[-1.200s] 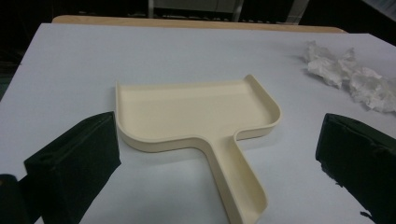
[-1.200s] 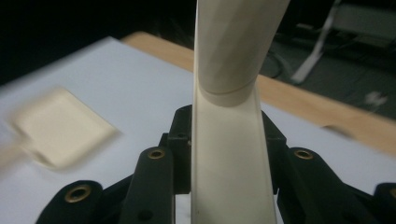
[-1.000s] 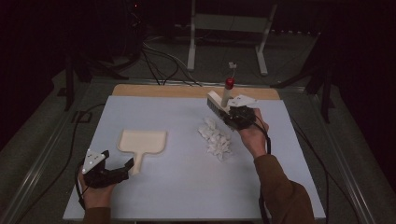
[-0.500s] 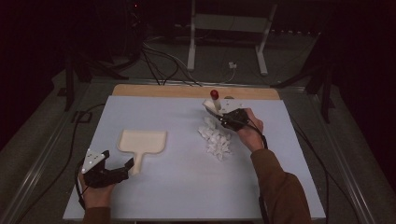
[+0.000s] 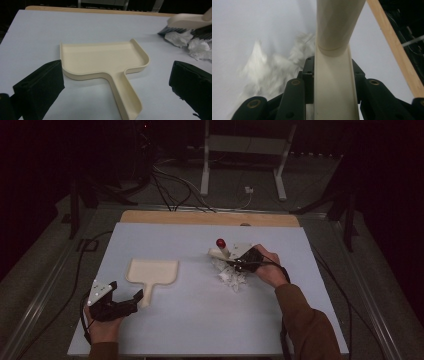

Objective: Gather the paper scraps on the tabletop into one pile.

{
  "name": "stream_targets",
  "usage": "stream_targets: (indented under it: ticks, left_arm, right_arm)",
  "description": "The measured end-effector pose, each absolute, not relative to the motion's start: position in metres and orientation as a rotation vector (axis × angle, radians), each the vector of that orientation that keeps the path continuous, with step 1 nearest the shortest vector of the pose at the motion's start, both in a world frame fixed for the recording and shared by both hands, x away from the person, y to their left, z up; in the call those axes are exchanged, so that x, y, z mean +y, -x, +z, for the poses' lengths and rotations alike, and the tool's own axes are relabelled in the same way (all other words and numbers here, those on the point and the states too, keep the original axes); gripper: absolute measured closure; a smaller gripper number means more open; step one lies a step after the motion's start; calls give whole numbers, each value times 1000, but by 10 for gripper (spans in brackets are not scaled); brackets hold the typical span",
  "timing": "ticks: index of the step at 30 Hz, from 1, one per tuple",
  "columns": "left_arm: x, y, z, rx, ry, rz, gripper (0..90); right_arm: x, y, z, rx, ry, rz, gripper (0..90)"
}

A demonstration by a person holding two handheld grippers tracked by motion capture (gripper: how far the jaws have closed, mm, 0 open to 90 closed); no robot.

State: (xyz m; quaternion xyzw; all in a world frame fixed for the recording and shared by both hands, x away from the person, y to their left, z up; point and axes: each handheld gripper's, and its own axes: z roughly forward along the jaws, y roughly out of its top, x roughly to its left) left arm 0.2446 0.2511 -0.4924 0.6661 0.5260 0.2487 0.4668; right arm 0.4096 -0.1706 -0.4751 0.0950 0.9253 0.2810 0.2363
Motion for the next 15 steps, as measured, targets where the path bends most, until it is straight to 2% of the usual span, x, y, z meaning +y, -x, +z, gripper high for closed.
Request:
stream_targets:
  ticks: [15]
  left_arm:
    - [249, -246, -494, 1293, -1642, 606, 4]
  right_arm:
    - [-201, -384, -471, 2575, -232, 896, 674]
